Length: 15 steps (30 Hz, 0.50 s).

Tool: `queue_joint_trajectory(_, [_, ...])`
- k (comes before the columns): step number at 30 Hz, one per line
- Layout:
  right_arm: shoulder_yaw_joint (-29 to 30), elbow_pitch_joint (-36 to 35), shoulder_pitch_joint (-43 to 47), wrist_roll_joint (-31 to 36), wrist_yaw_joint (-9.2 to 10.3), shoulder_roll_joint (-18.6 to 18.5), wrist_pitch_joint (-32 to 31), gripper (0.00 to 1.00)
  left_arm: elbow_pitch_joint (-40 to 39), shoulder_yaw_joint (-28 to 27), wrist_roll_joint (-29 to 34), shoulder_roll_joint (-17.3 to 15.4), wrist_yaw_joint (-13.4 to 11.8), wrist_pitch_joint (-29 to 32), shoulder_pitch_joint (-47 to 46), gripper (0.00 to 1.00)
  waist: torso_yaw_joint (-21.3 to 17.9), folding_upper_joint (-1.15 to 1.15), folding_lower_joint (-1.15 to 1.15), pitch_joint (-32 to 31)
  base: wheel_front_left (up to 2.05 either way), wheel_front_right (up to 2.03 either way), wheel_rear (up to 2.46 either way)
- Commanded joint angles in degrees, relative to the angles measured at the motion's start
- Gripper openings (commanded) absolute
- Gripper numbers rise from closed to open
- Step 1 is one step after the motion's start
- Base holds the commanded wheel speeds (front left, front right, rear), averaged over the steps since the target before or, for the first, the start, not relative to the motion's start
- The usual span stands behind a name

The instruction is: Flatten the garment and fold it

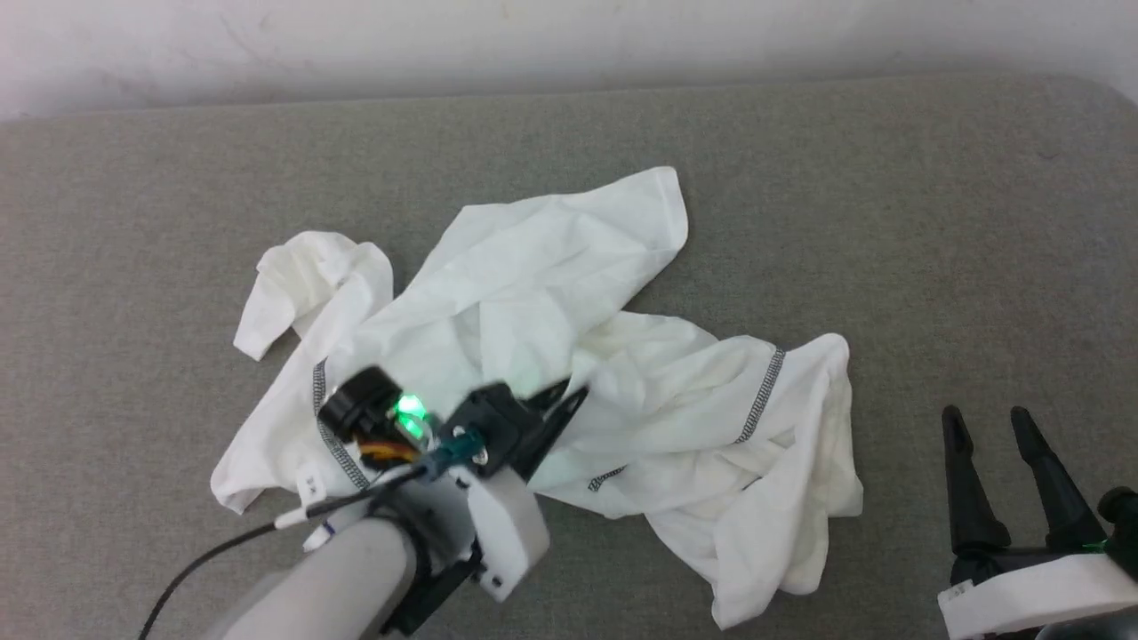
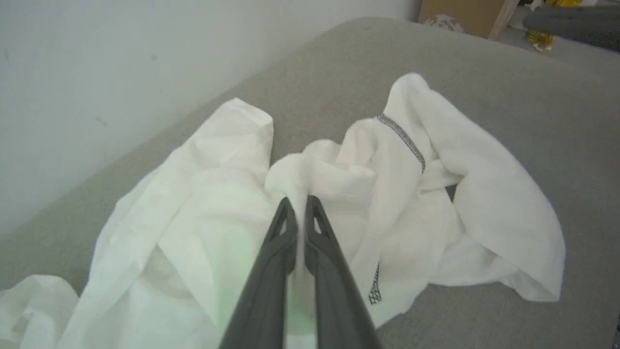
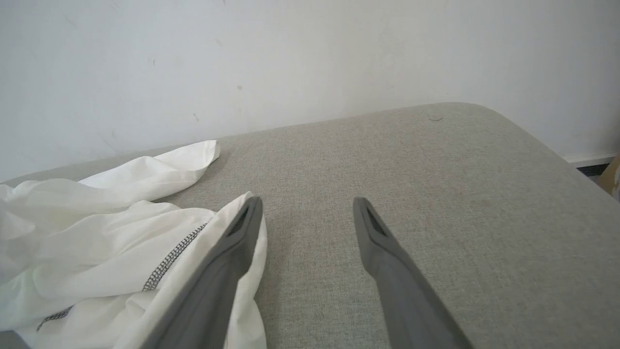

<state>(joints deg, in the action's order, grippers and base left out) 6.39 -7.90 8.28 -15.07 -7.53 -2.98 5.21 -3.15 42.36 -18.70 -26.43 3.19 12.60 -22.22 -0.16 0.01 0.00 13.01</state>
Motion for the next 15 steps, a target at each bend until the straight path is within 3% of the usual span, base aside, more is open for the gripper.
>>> queue_joint_trajectory(1, [-0.12,-0.04,0.11,0.01,0.04,0.11,-0.07,1.00,-1.02,-0.90,-0.67,1.33,-0.56,-1.56,-1.83,0.00,0.44,-0.01,0.00,-0.77,0.00,0.00,0.00])
queue_joint_trajectory(7, [-1.03,-0.12,0.11,-0.58,0.04,0.11,-0.22,1.00,-3.62,-4.19,-7.57,5.94,0.69,-3.44,-6.34,0.00,-1.13,-0.01,0.00,-1.67,0.00,0.00,0.00])
queue_joint_trajectory(15, [-1.82,1.27,-1.18,-2.42,0.04,0.11,1.80,1.00,-0.88,-7.86,-17.34,9.11,2.70,4.64,-19.42,0.00,-7.87,-0.01,0.00,1.71,0.00,0.00,0.00])
